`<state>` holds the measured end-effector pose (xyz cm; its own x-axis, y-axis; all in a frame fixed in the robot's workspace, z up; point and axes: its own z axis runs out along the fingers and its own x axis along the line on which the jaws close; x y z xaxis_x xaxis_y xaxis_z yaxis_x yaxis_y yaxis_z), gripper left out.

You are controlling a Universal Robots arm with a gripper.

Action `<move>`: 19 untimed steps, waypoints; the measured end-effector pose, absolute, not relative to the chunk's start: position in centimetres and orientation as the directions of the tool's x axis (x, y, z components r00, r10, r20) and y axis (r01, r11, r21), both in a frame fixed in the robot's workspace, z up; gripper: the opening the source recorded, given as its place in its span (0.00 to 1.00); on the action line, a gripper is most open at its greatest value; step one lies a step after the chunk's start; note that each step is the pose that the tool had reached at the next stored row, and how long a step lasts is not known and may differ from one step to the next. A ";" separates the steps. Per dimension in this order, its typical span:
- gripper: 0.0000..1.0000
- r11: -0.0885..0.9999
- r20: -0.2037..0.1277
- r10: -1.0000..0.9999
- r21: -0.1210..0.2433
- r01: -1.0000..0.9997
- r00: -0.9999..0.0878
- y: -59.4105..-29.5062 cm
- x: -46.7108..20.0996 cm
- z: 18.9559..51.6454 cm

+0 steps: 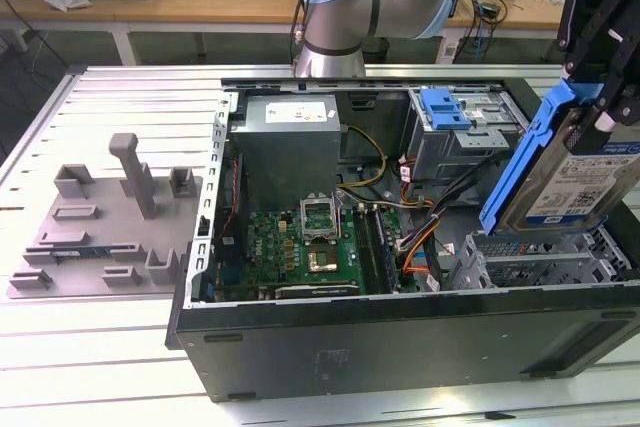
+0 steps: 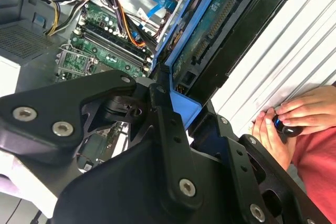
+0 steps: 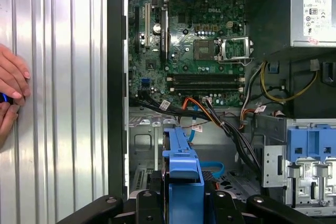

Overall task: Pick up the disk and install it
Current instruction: 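Insert the disk into the insertion slot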

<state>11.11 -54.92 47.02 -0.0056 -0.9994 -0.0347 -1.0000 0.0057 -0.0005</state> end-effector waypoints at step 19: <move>0.37 0.006 -0.035 -0.999 0.000 -1.000 -0.006 -55.0 11.2 46.0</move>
<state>11.21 -55.01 46.00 -0.0058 -0.9994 -0.0351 -1.0000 0.0058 -0.0005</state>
